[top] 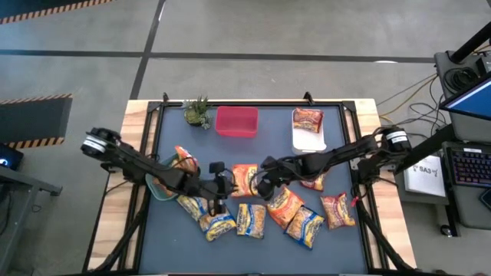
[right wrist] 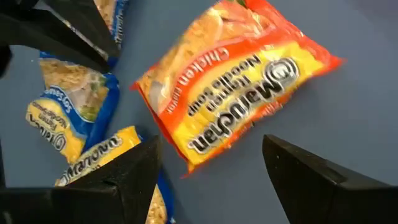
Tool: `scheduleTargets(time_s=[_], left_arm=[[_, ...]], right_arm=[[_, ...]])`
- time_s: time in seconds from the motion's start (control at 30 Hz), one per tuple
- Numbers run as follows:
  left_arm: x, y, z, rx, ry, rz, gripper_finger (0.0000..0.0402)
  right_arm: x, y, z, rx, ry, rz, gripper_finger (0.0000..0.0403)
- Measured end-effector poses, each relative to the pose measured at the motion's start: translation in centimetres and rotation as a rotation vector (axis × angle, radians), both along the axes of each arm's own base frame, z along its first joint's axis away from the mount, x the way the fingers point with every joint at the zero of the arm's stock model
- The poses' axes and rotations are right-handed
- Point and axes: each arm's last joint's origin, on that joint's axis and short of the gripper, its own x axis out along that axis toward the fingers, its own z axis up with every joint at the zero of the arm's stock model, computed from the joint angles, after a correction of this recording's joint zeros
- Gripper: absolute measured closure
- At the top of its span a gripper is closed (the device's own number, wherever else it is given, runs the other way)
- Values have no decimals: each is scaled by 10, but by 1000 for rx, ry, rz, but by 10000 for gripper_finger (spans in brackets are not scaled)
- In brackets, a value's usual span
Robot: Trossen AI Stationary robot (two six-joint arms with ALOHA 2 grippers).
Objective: Sort Maruchan noodles
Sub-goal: Put the orange noodle pack into the green bin
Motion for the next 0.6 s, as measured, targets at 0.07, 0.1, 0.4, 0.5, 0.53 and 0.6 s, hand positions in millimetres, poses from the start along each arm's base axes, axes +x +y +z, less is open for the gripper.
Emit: scheduleTargets(time_s=[0.07,0.1,0.4,0.5,0.53,0.6], left_arm=[[1,2,-8,-2,40,7,364],[2,2,-11,0,54,7,364],[7,3,-38,4,124,24,364],[8,3,-42,-3,134,44,364],[8,2,-43,-5,137,48,364],[7,3,-44,-16,149,60,364]], right_arm=[[0,-2,-7,19,-17,-22,131],[1,-3,-8,26,-26,-29,128],[7,-11,-27,29,-1,-67,107],[8,-14,-30,33,-4,-77,99],[8,-14,-30,33,-4,-80,97],[9,-16,-29,34,-12,-85,92]])
